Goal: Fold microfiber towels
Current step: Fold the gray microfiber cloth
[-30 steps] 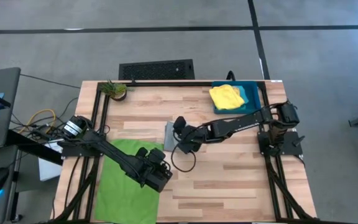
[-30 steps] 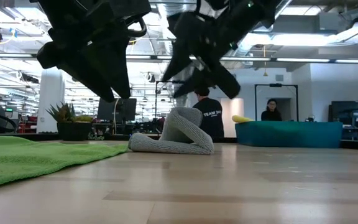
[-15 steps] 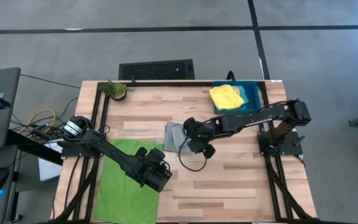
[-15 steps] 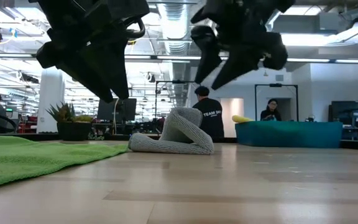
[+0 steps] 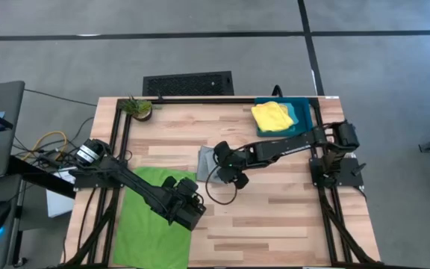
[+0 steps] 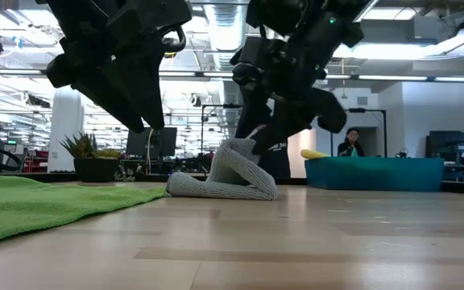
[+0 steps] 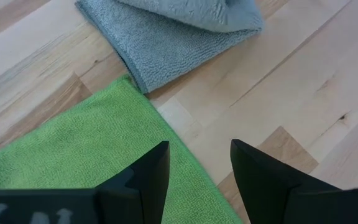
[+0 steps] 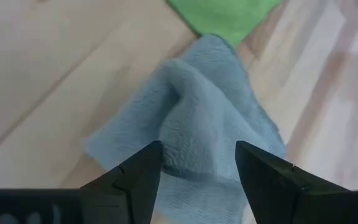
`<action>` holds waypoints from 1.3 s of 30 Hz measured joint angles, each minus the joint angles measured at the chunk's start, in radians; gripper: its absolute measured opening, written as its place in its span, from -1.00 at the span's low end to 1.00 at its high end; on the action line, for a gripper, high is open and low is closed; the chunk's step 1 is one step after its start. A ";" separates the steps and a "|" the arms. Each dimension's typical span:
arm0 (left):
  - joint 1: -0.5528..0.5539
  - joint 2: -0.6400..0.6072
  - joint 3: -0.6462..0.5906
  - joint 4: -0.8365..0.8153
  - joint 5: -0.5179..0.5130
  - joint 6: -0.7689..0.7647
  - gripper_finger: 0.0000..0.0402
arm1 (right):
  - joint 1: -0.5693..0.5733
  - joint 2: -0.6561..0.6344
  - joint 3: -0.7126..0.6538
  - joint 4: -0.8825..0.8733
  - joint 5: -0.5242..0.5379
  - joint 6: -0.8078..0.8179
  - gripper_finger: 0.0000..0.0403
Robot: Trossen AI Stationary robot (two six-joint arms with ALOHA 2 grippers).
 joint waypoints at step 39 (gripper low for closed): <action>0.001 0.000 0.000 -0.032 -0.001 -0.002 -0.19 | -0.046 -0.001 0.000 0.035 -0.090 0.080 0.14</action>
